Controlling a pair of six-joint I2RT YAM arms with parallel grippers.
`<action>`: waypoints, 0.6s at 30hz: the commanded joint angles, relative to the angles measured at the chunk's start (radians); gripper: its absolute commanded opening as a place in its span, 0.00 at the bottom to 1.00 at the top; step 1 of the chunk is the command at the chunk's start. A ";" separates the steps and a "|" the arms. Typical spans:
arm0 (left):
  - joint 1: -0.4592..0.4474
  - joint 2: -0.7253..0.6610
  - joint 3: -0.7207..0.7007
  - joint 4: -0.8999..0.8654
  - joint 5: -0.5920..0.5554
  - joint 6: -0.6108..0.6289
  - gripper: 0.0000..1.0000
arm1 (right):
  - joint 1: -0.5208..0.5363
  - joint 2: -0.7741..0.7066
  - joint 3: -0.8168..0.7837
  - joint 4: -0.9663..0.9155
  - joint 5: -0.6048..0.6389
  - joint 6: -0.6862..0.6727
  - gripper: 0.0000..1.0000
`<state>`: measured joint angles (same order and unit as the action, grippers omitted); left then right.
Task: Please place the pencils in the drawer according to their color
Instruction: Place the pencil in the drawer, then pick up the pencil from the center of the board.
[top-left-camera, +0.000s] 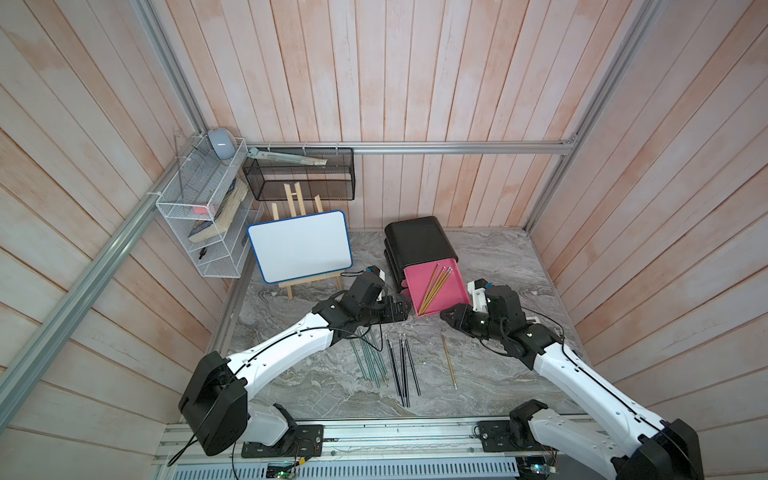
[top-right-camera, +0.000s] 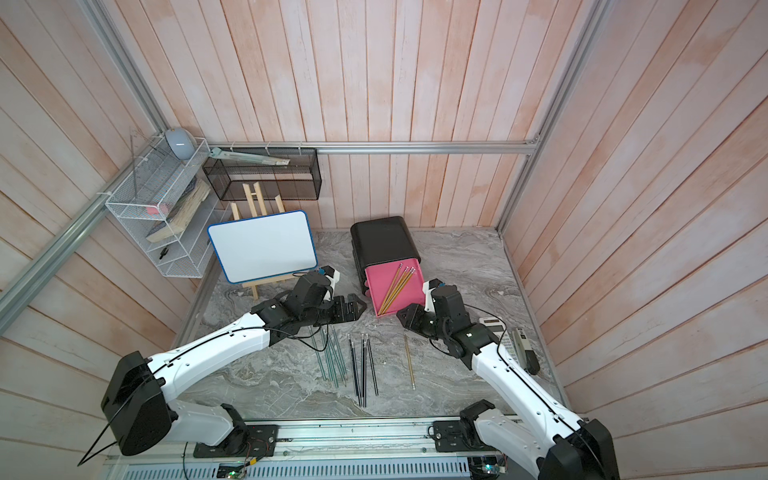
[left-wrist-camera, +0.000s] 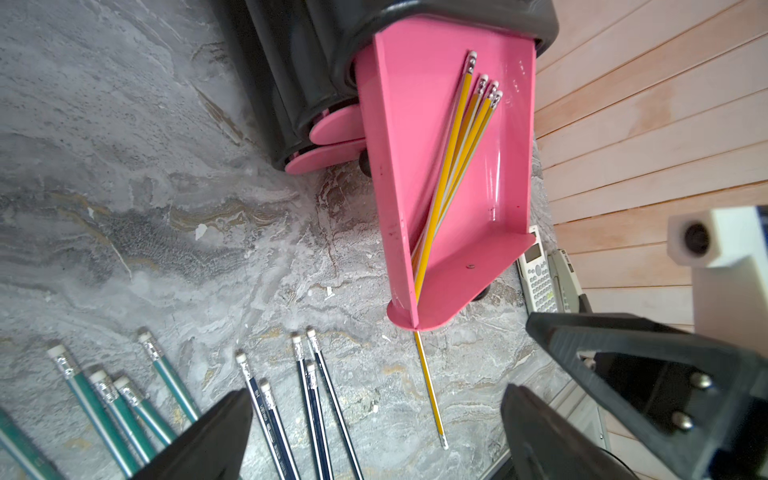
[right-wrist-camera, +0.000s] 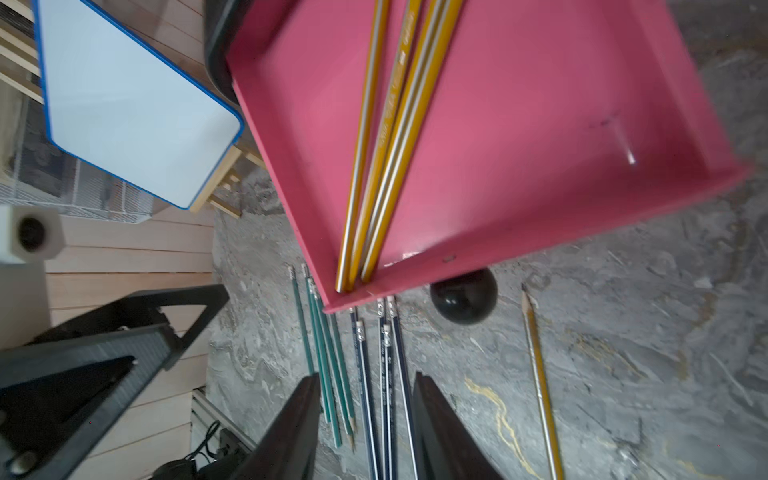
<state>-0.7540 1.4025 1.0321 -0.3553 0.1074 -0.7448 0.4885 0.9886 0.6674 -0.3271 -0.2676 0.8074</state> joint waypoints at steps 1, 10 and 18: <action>-0.014 -0.021 -0.024 0.032 -0.023 -0.007 1.00 | 0.052 -0.020 -0.041 -0.132 0.120 -0.036 0.42; -0.037 -0.013 -0.040 0.057 -0.026 -0.028 1.00 | 0.186 0.035 -0.120 -0.207 0.290 -0.004 0.42; -0.039 -0.010 -0.040 0.065 -0.023 -0.034 1.00 | 0.281 0.184 -0.108 -0.202 0.354 -0.002 0.42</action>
<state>-0.7879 1.4006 1.0019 -0.3161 0.0959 -0.7719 0.7521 1.1477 0.5522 -0.5022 0.0299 0.7998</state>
